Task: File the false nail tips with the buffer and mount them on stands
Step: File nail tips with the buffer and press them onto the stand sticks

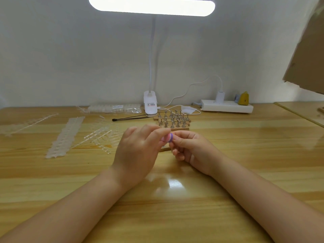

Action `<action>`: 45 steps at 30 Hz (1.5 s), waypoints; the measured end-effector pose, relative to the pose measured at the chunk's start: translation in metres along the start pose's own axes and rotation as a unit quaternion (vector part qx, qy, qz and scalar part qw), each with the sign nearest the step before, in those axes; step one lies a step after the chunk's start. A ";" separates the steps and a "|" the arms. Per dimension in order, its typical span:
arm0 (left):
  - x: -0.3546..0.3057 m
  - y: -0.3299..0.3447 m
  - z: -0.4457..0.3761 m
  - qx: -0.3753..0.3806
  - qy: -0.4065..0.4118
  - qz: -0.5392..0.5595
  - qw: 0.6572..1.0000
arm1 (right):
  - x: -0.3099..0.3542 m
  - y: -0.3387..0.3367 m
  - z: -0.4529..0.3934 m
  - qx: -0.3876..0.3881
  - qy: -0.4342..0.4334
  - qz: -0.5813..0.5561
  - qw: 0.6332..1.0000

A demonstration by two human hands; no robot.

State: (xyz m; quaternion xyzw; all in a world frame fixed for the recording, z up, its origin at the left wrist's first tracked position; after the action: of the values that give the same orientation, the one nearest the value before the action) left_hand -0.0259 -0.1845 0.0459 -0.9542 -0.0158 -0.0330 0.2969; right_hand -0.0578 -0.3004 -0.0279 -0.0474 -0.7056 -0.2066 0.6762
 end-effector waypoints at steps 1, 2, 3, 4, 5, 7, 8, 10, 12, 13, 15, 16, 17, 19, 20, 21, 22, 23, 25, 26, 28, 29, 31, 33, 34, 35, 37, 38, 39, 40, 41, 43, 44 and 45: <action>0.004 0.003 0.001 0.012 -0.014 -0.015 1.000 | 0.000 -0.002 0.000 -0.005 0.002 -0.007 1.000; 0.010 0.004 0.002 0.018 -0.031 -0.028 0.999 | 0.000 -0.003 0.000 -0.011 0.004 -0.016 1.000; 0.014 0.002 0.003 0.015 -0.042 -0.031 0.999 | 0.000 -0.005 0.000 -0.018 0.006 -0.021 1.000; 0.014 -0.001 0.002 0.003 -0.043 -0.023 0.999 | 0.000 -0.006 0.000 -0.023 0.007 -0.022 0.999; 0.011 -0.005 0.001 -0.010 -0.031 -0.009 0.999 | -0.001 -0.005 -0.001 -0.024 0.008 -0.019 1.000; -0.004 -0.008 -0.002 -0.020 0.015 -0.004 1.000 | 0.000 -0.002 -0.001 -0.013 0.006 -0.008 1.000; -0.009 -0.007 -0.003 -0.014 0.029 -0.008 0.999 | 0.000 -0.001 0.000 -0.005 0.006 -0.005 1.000; -0.001 -0.004 -0.002 0.003 0.000 -0.006 1.000 | 0.001 -0.001 0.001 0.002 0.013 -0.012 1.000; 0.015 -0.003 0.001 0.010 -0.039 0.003 0.999 | 0.001 -0.003 0.001 -0.007 0.018 -0.026 0.999; 0.019 -0.002 0.002 0.019 -0.049 0.012 0.999 | 0.001 -0.005 0.000 -0.015 0.019 -0.032 0.999; 0.018 0.005 0.002 0.050 -0.040 0.035 0.997 | 0.001 -0.008 -0.001 -0.038 0.017 -0.045 0.998; 0.013 0.009 0.003 0.070 -0.027 0.042 0.996 | 0.001 -0.011 -0.001 -0.048 0.016 -0.052 0.997; 0.009 0.014 0.004 0.093 -0.014 0.045 0.995 | 0.001 -0.012 -0.001 -0.055 0.015 -0.058 0.997; 0.002 0.023 0.008 0.136 0.013 0.039 0.990 | 0.001 -0.015 -0.001 -0.063 0.014 -0.068 0.996; 0.000 0.027 0.010 0.155 0.019 0.036 0.987 | 0.001 -0.015 -0.001 -0.064 0.013 -0.068 0.996; 0.001 0.029 0.011 0.171 0.014 0.037 0.984 | 0.000 -0.015 -0.001 -0.062 0.013 -0.065 0.996; 0.003 0.031 0.012 0.181 -0.003 0.044 0.983 | 0.000 -0.015 -0.002 -0.060 0.011 -0.059 0.996; 0.007 0.031 0.011 0.177 -0.032 0.059 0.982 | -0.001 -0.014 -0.002 -0.057 0.011 -0.049 0.997; 0.017 0.025 0.009 0.132 -0.095 0.114 0.980 | -0.001 -0.011 -0.003 -0.046 0.010 -0.020 0.999; 0.020 0.021 0.008 0.106 -0.111 0.138 0.978 | -0.001 -0.009 -0.003 -0.038 0.010 -0.005 0.999; 0.019 0.016 0.006 0.072 -0.105 0.155 0.980 | -0.001 -0.003 -0.002 -0.020 0.010 0.018 1.000; 0.017 0.015 0.006 0.061 -0.097 0.157 0.981 | -0.001 -0.001 -0.002 -0.011 0.009 0.028 1.000; 0.016 0.014 0.006 0.045 -0.091 0.167 0.981 | -0.001 0.003 -0.001 0.003 0.010 0.042 0.999; 0.018 0.015 0.007 0.037 -0.100 0.183 0.977 | -0.001 0.005 0.000 0.006 0.014 0.053 0.998; 0.019 0.014 0.007 0.034 -0.100 0.187 0.977 | -0.001 0.005 -0.001 0.004 0.015 0.061 0.998; 0.018 0.013 0.007 0.034 -0.097 0.188 0.977 | -0.001 0.005 -0.001 0.001 0.016 0.070 0.997; 0.017 0.015 0.007 0.045 -0.092 0.189 0.977 | -0.001 0.006 -0.001 -0.003 0.016 0.085 0.996; 0.018 0.016 0.007 0.051 -0.095 0.186 0.977 | -0.001 0.006 -0.001 -0.006 0.014 0.088 0.996; 0.019 0.017 0.007 0.056 -0.101 0.181 0.977 | -0.001 0.006 -0.001 -0.012 0.012 0.088 0.996; 0.021 0.018 0.008 0.058 -0.109 0.173 0.977 | -0.001 0.005 -0.001 -0.020 0.010 0.085 0.996; 0.024 0.018 0.009 0.057 -0.119 0.163 0.978 | -0.001 0.004 -0.001 -0.030 0.007 0.077 0.997; 0.033 0.018 0.012 0.049 -0.151 0.140 0.977 | -0.001 0.000 -0.001 -0.046 0.006 0.052 0.998; 0.040 0.018 0.014 0.046 -0.174 0.128 0.975 | -0.001 0.000 -0.001 -0.047 0.008 0.037 0.998; 0.047 0.019 0.017 0.045 -0.198 0.116 0.972 | -0.001 -0.001 -0.001 -0.047 0.009 0.023 0.999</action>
State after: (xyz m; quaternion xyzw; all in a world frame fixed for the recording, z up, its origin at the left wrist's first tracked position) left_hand 0.0226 -0.1899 0.0242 -0.9228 0.0348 0.1917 0.3323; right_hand -0.0570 -0.3013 -0.0287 -0.0937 -0.6876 -0.2240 0.6843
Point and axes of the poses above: each hand's wrist, its own z-axis away from the middle knuckle, its own y-axis out of the palm, x = y × z, the point moved 10 cm from there along -z, towards the middle knuckle, and after that the axes turned 5 degrees about y, right-handed, at the moved point
